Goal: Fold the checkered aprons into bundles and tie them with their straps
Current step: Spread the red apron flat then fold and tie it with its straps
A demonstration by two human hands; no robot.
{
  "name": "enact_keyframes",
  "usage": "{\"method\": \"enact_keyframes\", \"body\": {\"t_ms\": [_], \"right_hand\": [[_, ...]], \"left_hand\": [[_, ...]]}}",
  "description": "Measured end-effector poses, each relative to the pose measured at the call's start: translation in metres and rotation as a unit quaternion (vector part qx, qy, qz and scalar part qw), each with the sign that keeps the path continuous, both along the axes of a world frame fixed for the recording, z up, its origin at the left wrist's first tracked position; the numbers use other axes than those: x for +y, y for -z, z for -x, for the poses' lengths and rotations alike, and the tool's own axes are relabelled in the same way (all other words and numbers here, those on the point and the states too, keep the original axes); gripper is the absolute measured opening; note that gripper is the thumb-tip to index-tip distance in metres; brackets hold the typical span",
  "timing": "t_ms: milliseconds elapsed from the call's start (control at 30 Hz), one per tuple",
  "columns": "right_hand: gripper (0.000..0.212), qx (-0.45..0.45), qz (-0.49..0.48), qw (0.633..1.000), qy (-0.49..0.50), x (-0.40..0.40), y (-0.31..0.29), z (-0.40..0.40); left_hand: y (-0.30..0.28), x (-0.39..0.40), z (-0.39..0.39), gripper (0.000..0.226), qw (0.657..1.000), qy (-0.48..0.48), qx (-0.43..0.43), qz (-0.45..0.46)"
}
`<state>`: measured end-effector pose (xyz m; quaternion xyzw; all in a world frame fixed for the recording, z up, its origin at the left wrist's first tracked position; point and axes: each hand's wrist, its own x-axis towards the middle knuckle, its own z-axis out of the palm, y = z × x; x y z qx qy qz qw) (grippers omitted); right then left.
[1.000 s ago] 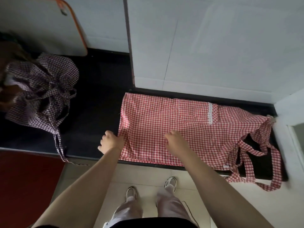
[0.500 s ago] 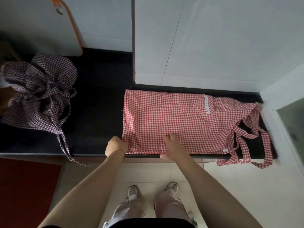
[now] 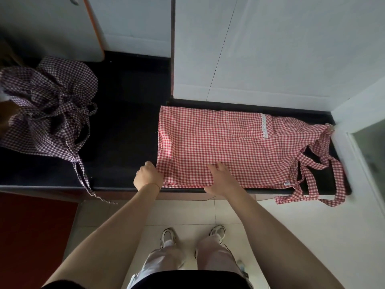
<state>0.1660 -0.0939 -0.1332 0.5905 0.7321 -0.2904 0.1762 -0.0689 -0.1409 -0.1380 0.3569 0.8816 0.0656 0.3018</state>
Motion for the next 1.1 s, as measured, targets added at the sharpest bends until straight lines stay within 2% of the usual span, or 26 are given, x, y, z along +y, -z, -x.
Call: {"method": "enact_keyframes", "body": {"t_ms": [200,300,367,500,600,667,733,800,833,900,933,1000,1100], "right_hand": [[0.087,-0.002,0.021,1.0,0.0,0.006,-0.003,-0.001],[0.082,0.005,0.008,1.0,-0.003,0.007,-0.004,-0.002],[0.079,0.003,-0.001,1.0,-0.005,0.008,-0.005,0.0],[0.079,0.001,0.003,1.0,0.007,0.01,-0.006,0.002],[0.074,0.008,0.006,1.0,0.009,0.01,-0.011,0.001],[0.061,0.036,-0.012,0.999,0.022,0.008,-0.015,-0.001],[0.03,0.074,-0.098,0.986,0.109,0.002,-0.017,-0.002],[0.004,0.077,-0.153,0.939,0.298,-0.002,-0.02,-0.01],[0.005,0.088,-0.121,0.9,0.409,-0.004,-0.02,-0.015],[0.01,0.13,0.021,0.802,0.583,-0.011,-0.022,-0.025],[0.014,0.148,0.092,0.762,0.624,-0.015,-0.024,-0.028],[0.019,0.187,0.167,0.72,0.647,-0.024,-0.025,-0.028],[0.016,0.275,0.177,0.649,0.686,-0.031,-0.027,-0.022]], "left_hand": [[0.005,0.001,0.008,0.011,0.988,-0.091,-0.123,-0.018],[-0.002,-0.002,0.009,0.034,0.981,-0.114,-0.144,-0.061],[-0.006,-0.004,0.011,0.042,0.98,-0.116,-0.155,-0.049],[-0.003,-0.007,0.017,0.028,0.972,-0.109,-0.207,-0.005],[-0.006,-0.008,0.016,0.023,0.978,-0.09,-0.189,0.008],[-0.01,-0.007,0.013,0.023,0.987,-0.05,-0.15,0.023],[-0.014,-0.007,0.01,0.023,0.991,-0.028,-0.13,0.034],[-0.016,-0.008,0.007,0.024,0.99,-0.033,-0.13,0.035],[-0.015,-0.009,0.007,0.025,0.989,-0.047,-0.135,0.033],[-0.012,-0.011,0.007,0.029,0.982,-0.1,-0.16,0.018],[-0.01,-0.013,0.007,0.032,0.974,-0.14,-0.18,0.008],[-0.007,-0.016,0.005,0.038,0.953,-0.208,-0.22,-0.022],[-0.006,-0.019,0.0,0.035,0.914,-0.288,-0.279,-0.062]]}}
